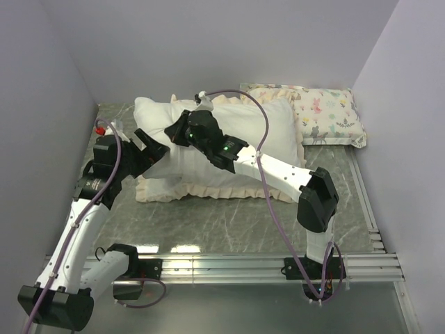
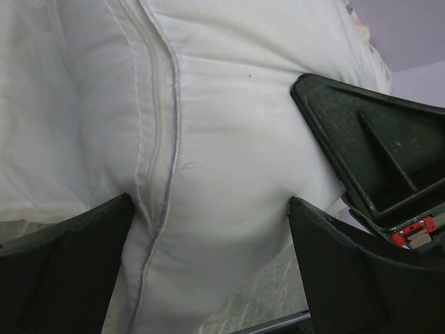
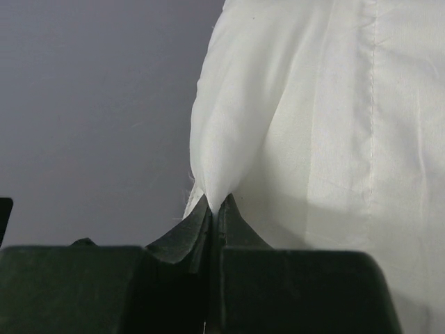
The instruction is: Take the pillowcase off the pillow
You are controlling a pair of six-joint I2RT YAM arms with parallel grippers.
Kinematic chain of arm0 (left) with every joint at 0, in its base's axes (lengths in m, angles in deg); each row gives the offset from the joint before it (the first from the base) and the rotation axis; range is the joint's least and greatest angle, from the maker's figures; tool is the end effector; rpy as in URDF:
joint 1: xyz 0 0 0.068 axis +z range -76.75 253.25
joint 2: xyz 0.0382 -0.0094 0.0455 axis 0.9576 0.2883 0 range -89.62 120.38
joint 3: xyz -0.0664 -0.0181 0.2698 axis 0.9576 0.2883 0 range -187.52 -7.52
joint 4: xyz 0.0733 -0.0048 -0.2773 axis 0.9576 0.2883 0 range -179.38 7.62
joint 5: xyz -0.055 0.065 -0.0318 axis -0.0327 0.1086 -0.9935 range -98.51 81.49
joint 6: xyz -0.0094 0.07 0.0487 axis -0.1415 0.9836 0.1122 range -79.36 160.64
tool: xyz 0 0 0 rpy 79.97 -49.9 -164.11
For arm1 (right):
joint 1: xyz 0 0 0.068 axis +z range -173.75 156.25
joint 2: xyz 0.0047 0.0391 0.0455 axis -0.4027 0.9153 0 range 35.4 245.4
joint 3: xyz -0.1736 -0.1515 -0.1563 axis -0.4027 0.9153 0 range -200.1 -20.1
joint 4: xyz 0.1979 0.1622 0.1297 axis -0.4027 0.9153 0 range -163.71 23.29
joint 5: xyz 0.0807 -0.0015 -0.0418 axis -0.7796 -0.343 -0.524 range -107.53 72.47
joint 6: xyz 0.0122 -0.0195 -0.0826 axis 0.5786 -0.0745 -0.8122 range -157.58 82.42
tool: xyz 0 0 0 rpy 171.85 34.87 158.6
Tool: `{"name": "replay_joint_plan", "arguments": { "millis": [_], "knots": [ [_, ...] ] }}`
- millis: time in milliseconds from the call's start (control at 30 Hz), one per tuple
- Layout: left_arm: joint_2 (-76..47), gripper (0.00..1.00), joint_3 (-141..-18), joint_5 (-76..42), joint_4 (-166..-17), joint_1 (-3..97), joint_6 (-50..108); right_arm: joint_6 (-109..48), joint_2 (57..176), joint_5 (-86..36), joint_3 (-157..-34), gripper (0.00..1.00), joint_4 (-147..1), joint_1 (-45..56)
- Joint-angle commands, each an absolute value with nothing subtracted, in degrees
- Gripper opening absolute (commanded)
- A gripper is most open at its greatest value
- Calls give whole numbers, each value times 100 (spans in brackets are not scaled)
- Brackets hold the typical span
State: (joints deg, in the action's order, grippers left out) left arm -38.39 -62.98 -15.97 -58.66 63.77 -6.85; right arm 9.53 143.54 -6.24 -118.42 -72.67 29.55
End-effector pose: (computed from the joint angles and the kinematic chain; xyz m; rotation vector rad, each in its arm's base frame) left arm 0.2461 -0.0511 0.3373 -0.6072 2.0245 -0.7443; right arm 0.3272 0.4143 0.3549 0.0522 1.8903 1.0777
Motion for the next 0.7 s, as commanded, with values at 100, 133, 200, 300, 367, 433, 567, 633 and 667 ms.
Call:
{"name": "replay_joint_plan", "arguments": {
  "millis": [100, 133, 200, 300, 367, 433, 567, 633, 667],
  "knots": [
    [-3715, 99, -6245, -2107, -6687, 6358, -551, 1242, 14131, -856, -12425, 0, -7950, 2872],
    [-3671, 99, -6210, -2177, -6844, 6358, -533, 1303, 14097, -917, -12355, 0, -7986, 2863],
    [-3557, 99, -6193, -2292, -6916, 6358, -533, 1330, 14070, -953, -12311, 0, -8021, 2872],
    [-3249, 95, -6193, -2450, -6951, 6358, -507, 1322, 14052, -1015, -12319, 0, -7995, 2872],
    [-3065, 81, -6192, -2460, -6987, 6358, -524, 1313, 14026, -1059, -12328, 0, -7986, 2872],
    [-2985, 57, -6210, -2390, -6978, 6358, -551, 1269, 14000, -1120, -12354, 0, -7951, 2872],
    [-2941, 16, -6315, -2029, -6881, 6358, -551, 1251, 13929, -1295, -12337, 0, -7855, 2863],
    [-2941, 0, -6403, -1836, -6776, 6358, -559, 1147, 13894, -1419, -12302, 0, -7810, 2872],
    [-2967, 0, -6438, -1792, -6758, 6358, -507, 1094, 13894, -1454, -12310, 0, -7697, 2881]
  ]
}}
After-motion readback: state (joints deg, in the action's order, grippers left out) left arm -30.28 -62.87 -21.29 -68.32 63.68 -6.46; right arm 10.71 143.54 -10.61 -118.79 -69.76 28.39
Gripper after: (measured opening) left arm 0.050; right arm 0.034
